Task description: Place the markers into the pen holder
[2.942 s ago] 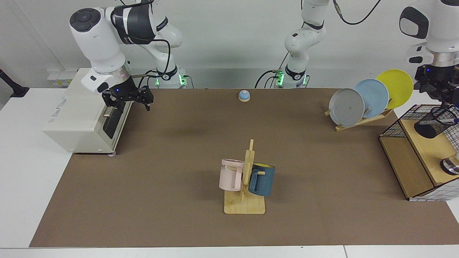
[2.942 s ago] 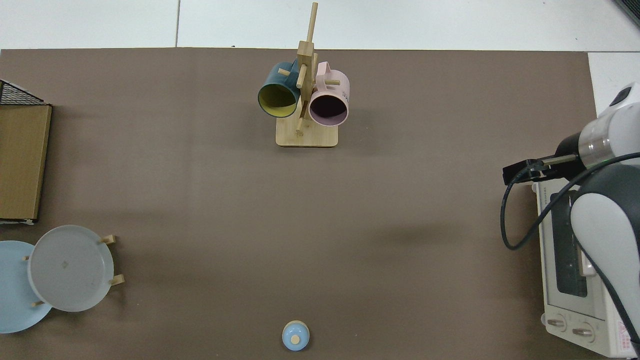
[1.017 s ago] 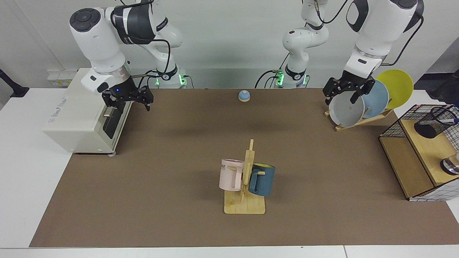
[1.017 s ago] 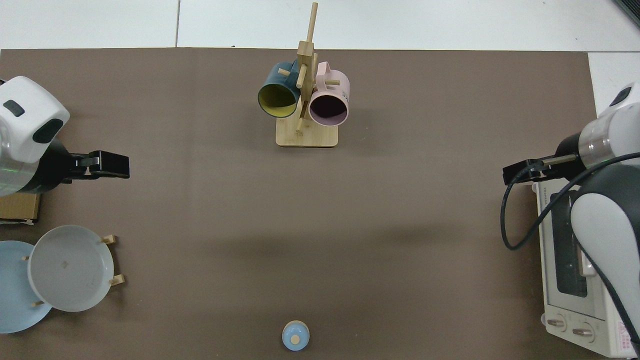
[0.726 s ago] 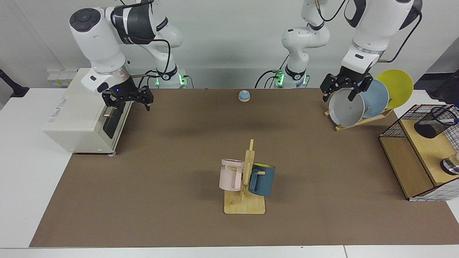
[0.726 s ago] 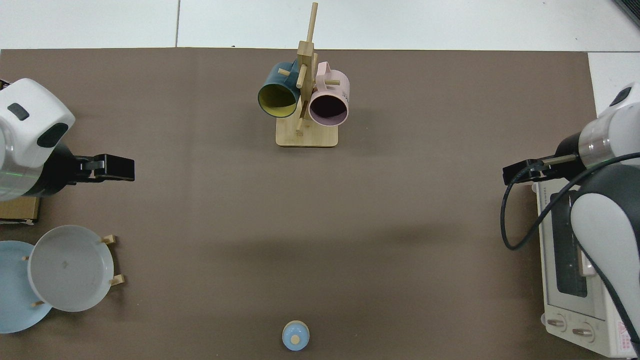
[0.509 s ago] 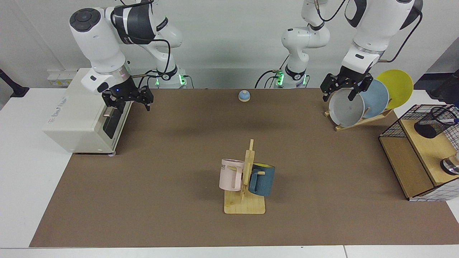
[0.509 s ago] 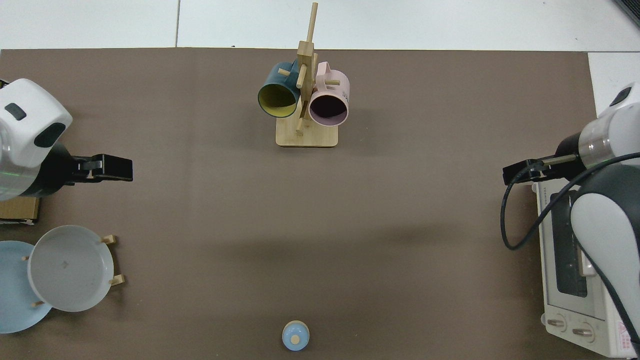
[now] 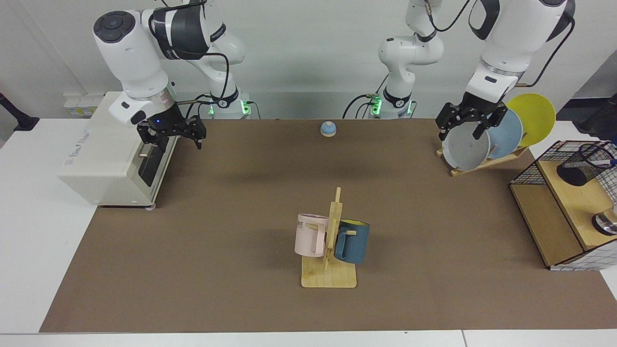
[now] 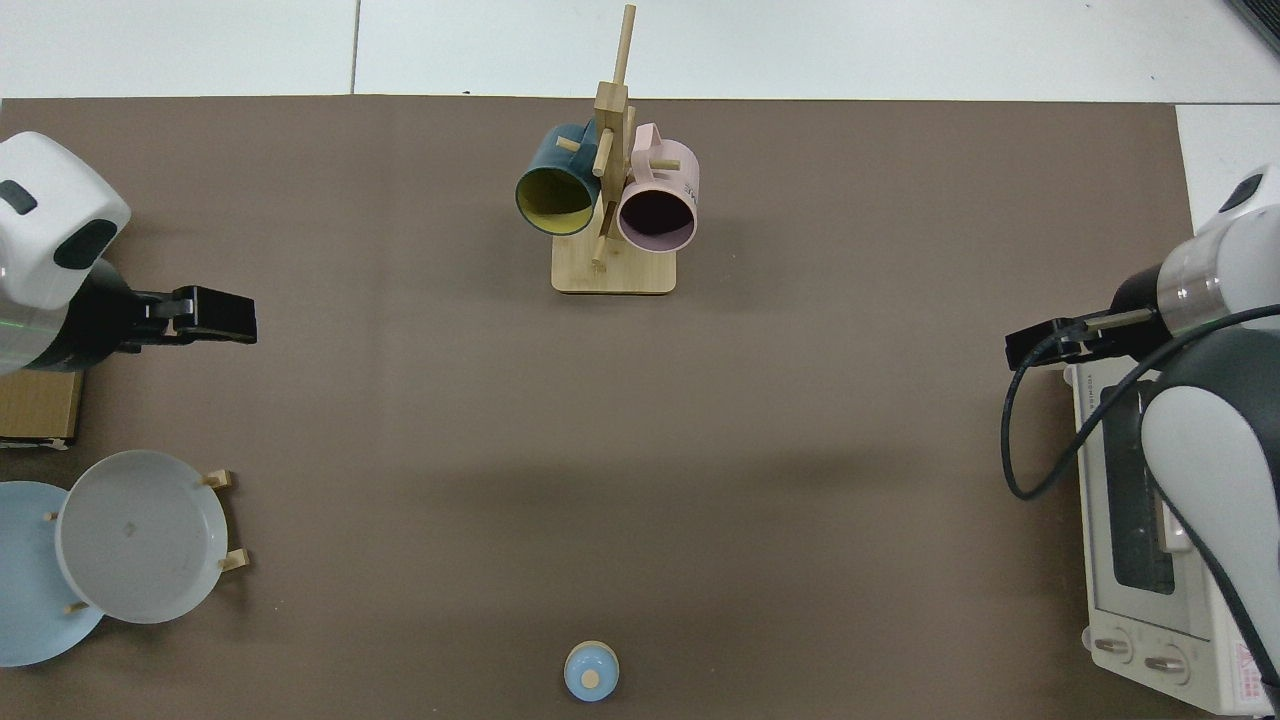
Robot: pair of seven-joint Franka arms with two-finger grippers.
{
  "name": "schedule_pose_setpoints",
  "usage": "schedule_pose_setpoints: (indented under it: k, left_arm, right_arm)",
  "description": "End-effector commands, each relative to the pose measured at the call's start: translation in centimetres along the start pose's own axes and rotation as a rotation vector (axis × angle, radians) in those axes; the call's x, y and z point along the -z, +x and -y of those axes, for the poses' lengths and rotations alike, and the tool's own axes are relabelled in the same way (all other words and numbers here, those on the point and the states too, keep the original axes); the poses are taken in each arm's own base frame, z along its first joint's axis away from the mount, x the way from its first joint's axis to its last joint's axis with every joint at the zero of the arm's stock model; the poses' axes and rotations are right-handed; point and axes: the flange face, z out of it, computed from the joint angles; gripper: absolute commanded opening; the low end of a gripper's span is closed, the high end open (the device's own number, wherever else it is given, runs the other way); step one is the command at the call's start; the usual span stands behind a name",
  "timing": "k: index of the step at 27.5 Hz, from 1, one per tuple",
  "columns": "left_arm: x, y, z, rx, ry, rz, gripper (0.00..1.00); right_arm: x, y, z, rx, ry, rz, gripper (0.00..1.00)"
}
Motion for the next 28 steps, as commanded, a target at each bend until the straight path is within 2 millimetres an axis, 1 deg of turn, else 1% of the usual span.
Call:
schedule_pose_setpoints:
  k: [1, 3, 7, 9, 15, 17, 28]
  left_arm:
    - [0.9, -0.1, -0.2, -0.013, 0.009, -0.008, 1.0]
    - [0.5, 0.1, -0.5, -0.03, 0.009, -0.007, 1.0]
    - [-1.0, 0.3, -0.4, -0.055, 0.01, 0.013, 1.0]
    - [-0.9, 0.3, 0.4, -0.07, 0.011, 0.011, 1.0]
    - [-1.0, 0.6, 1.5, -0.08, 0.012, 0.012, 1.0]
    - [-1.0, 0.5, 1.1, -0.087, 0.01, 0.011, 1.0]
    - [-0.9, 0.5, 1.1, -0.091, 0.012, 0.009, 1.0]
  right_arm:
    - [0.3, -0.2, -0.5, 0.026, 0.005, 0.004, 1.0]
    - [0.3, -0.2, -0.4, 0.027, 0.005, 0.004, 1.0]
    - [0.3, -0.2, -0.4, 0.027, 0.005, 0.004, 1.0]
    - [0.3, -0.2, -0.4, 0.027, 0.005, 0.004, 1.0]
    - [0.3, -0.2, -0.4, 0.027, 0.005, 0.004, 1.0]
    - [0.3, -0.2, -0.5, 0.026, 0.005, 0.004, 1.0]
    - [0.3, -0.2, -0.4, 0.027, 0.005, 0.004, 1.0]
